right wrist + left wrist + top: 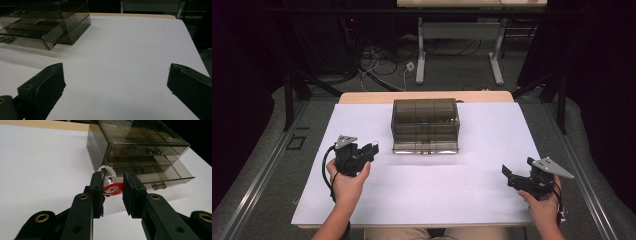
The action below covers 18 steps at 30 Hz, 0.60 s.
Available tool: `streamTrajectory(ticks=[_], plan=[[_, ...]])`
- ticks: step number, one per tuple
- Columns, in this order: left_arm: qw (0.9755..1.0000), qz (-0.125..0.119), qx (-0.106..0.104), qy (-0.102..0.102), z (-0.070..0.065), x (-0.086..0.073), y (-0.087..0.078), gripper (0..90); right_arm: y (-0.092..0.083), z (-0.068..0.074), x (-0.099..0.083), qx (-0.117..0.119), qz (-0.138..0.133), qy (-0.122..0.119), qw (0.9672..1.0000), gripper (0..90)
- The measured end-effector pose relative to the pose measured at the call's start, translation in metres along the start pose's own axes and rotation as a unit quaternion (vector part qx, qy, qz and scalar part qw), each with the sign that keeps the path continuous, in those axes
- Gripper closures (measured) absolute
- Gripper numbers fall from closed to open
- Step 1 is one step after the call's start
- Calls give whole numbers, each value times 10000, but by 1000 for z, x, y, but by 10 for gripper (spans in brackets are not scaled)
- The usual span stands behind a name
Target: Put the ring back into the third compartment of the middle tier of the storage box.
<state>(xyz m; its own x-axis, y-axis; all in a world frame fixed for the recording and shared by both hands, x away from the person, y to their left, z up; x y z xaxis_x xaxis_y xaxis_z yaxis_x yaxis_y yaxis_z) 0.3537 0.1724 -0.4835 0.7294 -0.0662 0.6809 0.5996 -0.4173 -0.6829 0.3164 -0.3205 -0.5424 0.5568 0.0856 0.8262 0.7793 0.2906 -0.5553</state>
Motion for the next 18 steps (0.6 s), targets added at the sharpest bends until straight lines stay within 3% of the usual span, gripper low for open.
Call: streamTrajectory(ticks=[18], plan=[[9995,-18,-170,278,-26,20,11,710,0,-1,0,-25,-5,1,10000,11]])
Point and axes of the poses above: each handheld gripper's, and its own axes: y roughly forward along the jaws, x roughly out of its top, z roughly to its left, the point moved 3 cm from there along y, roughly forward along the jaws, and after that the axes turned 12 degrees about z, right-handed, at the moved point
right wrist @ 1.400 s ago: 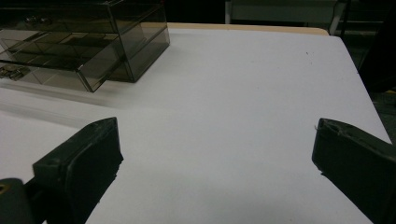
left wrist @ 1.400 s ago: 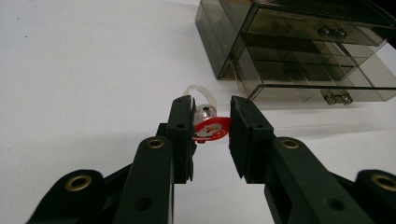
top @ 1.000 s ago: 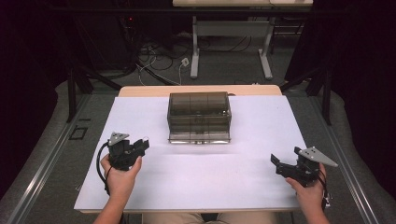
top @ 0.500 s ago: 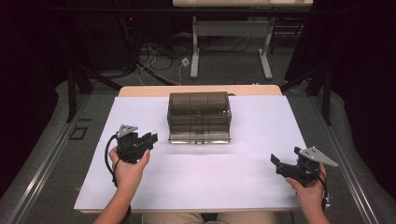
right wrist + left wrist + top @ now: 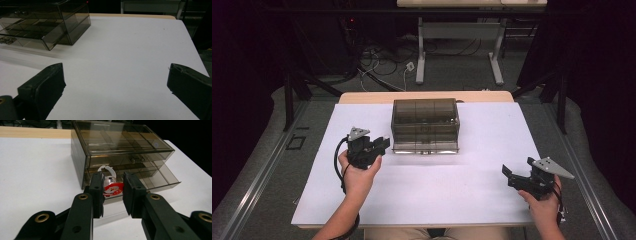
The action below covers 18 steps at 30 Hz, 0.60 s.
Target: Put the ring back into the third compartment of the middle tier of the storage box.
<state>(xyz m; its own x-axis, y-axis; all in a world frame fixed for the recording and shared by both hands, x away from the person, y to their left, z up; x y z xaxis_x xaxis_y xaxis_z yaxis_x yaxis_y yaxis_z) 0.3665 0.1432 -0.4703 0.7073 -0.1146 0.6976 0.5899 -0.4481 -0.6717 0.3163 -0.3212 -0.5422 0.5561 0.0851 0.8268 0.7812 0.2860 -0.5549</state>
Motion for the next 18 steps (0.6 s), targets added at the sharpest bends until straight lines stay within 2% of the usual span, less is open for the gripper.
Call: streamTrajectory(ticks=[18], plan=[[9997,-70,-158,200,-20,19,9,710,-1,-1,0,-20,10,19,10000,11]])
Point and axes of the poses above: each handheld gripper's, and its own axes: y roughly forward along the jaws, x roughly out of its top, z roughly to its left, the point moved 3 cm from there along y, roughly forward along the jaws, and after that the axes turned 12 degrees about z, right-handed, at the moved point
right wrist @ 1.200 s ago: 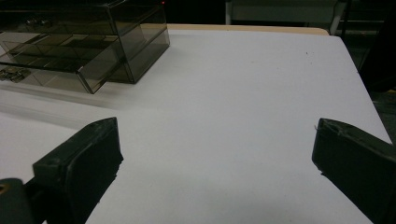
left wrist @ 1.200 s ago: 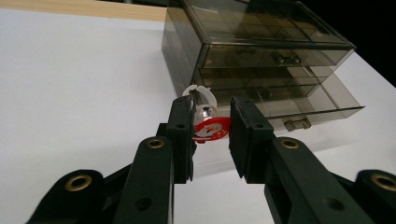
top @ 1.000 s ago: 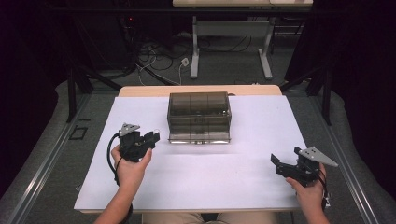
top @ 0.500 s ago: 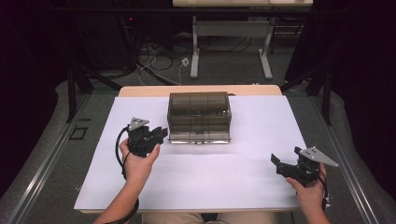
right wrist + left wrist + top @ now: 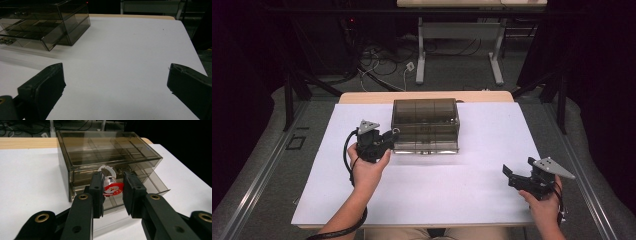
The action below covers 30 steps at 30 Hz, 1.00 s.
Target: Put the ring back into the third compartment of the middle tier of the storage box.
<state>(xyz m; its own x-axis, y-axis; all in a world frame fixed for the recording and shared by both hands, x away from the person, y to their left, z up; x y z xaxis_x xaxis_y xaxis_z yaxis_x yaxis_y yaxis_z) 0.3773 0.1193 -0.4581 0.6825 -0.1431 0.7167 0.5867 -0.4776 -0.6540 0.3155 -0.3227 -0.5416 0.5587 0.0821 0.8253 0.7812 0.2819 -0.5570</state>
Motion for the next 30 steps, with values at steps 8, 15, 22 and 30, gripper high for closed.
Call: streamTrajectory(ticks=[8,15,22,30], plan=[[10000,-21,-70,52,-10,6,7,710,0,0,0,-12,-5,-14,10000,11],[9998,-8,-148,155,-21,12,15,710,0,0,0,6,-10,-12,10000,11],[9996,-6,-221,189,-29,17,23,709,0,-1,0,1,-21,-10,10000,11],[9994,14,-278,207,-36,21,29,709,1,-1,0,22,-80,3,10000,11]])
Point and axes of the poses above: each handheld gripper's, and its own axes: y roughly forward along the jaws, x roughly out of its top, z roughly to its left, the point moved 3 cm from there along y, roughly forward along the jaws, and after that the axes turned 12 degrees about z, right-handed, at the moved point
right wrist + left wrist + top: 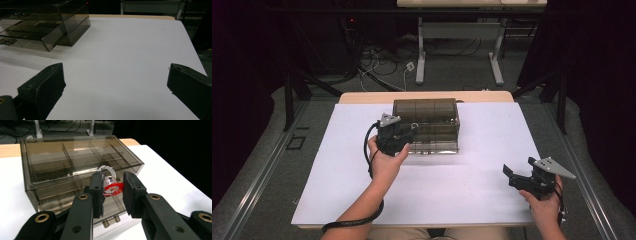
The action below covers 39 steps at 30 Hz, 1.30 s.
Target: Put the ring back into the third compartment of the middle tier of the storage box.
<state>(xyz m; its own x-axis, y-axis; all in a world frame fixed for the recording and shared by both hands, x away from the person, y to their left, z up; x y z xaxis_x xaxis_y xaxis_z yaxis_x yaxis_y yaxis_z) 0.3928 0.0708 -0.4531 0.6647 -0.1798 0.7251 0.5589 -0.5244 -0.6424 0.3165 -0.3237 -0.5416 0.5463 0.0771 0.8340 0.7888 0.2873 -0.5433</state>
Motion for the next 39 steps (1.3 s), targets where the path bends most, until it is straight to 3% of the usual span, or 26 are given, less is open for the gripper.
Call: streamTrajectory(ticks=[8,25,39], plan=[[10000,24,-62,27,-7,2,8,709,-1,0,0,-7,97,0,10000,11],[9997,71,-205,90,-22,7,26,710,1,-1,0,-9,-47,9,10000,11],[9993,158,-304,115,-35,9,43,709,-1,-2,0,14,66,5,10000,11]])
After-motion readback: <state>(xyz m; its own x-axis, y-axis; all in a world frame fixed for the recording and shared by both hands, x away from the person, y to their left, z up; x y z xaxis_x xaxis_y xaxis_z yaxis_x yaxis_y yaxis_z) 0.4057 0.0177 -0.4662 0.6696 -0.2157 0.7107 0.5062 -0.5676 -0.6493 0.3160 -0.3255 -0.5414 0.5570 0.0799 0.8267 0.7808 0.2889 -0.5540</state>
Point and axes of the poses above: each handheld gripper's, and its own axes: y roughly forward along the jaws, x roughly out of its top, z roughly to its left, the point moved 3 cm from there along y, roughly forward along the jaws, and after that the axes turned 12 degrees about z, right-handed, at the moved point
